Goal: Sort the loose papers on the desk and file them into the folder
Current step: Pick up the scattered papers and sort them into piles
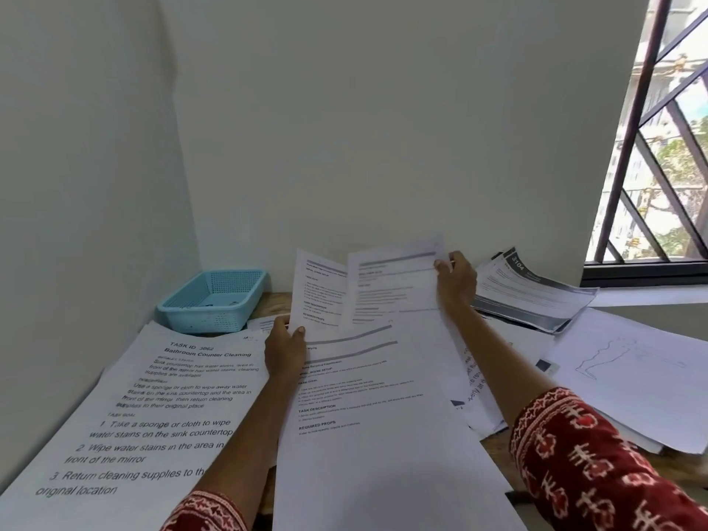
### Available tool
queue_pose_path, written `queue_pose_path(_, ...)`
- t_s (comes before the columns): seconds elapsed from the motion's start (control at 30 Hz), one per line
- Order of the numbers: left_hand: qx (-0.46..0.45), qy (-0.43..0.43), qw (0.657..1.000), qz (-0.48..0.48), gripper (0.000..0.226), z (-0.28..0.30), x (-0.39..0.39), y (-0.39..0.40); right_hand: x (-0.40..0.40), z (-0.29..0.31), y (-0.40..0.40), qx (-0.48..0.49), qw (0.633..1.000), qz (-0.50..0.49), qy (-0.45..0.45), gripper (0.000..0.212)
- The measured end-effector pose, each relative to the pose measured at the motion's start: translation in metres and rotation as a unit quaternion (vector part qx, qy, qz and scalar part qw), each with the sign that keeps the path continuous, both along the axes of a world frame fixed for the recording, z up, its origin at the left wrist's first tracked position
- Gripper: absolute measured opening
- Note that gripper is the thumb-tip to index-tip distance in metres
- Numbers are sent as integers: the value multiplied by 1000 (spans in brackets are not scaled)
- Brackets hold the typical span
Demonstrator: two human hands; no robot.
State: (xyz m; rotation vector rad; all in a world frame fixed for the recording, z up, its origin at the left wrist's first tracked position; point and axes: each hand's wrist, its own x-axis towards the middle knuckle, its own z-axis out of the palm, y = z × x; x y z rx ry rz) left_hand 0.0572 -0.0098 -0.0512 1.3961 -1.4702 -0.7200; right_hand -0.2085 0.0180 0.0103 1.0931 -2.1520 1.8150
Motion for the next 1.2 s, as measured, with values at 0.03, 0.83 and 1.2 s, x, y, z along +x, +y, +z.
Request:
queue_pose_path(0.03,-1,0,1000,-1,33,-1,0,0,-2,12,1,-17,1000,-20,-4,12)
queue_pose_path(0.83,21,102,994,-30,41,5,9,1,40,-11,38,220,969,116,1,16)
queue_pose_path(1.2,20,55,989,-139,58,0,17,2,61,-14,31,428,881,129,156,74)
